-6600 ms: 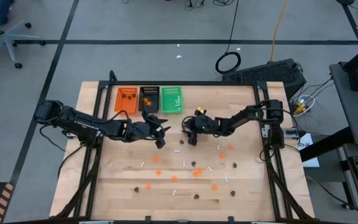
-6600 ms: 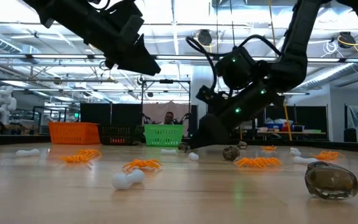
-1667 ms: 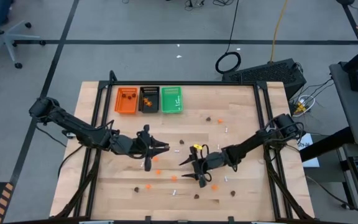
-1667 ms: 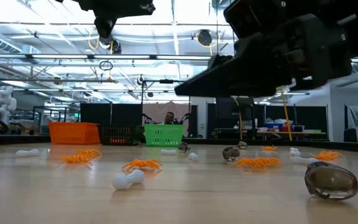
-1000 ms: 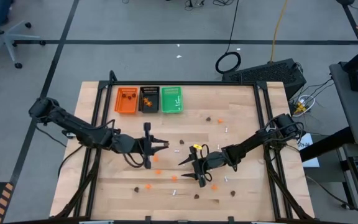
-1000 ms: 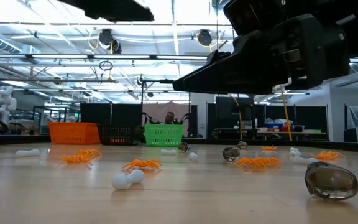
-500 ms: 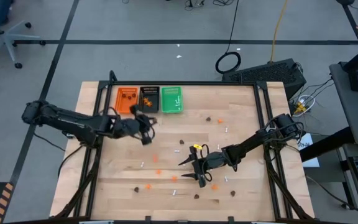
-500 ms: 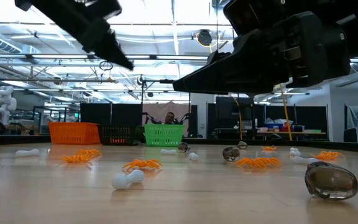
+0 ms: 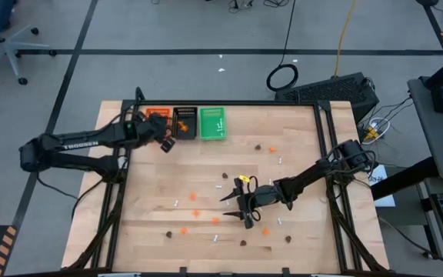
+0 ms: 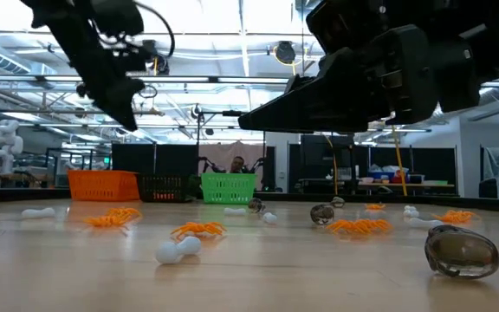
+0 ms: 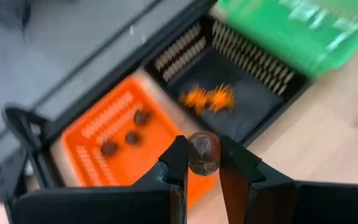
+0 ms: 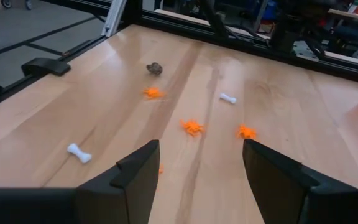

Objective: Sort Halloween decoration
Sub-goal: Put the black skull toy into the orange bin, then put the orange spider toy into the black bin

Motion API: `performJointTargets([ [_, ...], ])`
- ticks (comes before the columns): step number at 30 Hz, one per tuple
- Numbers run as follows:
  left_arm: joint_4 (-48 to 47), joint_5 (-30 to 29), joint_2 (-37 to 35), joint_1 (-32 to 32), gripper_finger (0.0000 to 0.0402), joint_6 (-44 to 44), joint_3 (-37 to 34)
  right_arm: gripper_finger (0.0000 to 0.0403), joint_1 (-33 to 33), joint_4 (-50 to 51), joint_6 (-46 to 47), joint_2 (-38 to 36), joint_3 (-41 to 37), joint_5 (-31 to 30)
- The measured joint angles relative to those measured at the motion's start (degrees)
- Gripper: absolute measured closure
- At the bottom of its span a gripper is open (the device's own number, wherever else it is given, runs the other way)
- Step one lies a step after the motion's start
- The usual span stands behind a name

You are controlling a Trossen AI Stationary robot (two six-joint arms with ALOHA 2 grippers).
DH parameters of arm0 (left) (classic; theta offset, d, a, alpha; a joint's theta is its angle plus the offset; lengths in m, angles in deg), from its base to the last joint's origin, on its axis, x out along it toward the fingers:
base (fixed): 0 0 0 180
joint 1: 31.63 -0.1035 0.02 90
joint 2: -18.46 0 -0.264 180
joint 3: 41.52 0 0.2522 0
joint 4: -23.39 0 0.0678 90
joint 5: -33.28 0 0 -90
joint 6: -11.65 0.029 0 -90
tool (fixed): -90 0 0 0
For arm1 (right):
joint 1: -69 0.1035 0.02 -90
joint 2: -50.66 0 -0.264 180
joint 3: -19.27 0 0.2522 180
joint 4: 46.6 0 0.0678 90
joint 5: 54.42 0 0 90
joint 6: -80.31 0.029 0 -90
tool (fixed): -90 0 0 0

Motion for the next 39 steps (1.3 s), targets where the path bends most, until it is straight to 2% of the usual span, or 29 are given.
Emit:
performJointTargets([
  [4,-0.03,3.84,1.50,-6.31,0.0349,0.55,0.00,0.0188,-0.57,0.00,0.98,0.00,0.00,-0.02],
  [11,-0.14,8.51,6.22,-13.63,0.0349,5.75,0.00,0.0188,-0.82,-0.01,2.22,0.00,0.00,-0.08],
  [17,0.03,8.46,12.01,-16.80,0.0349,5.86,0.00,0.0188,-0.84,-0.02,2.23,0.00,0.00,-0.11],
  [25,1.26,6.22,16.84,-17.36,0.0345,5.49,0.00,0.0188,-0.84,-0.02,2.26,0.00,0.00,-0.38],
  [28,1.49,4.21,16.98,-17.35,0.0321,3.20,0.00,0.0188,-0.79,-0.02,2.31,0.00,0.00,-1.75],
  [33,1.68,0.72,16.98,-17.32,0.0260,0.81,0.00,0.0188,-0.82,0.02,4.35,0.00,0.00,-1.71],
  [39,2.05,0.60,16.42,-16.38,0.0211,-0.47,0.02,0.0188,-0.88,5.03,3.87,-1.02,0.00,-1.64],
])
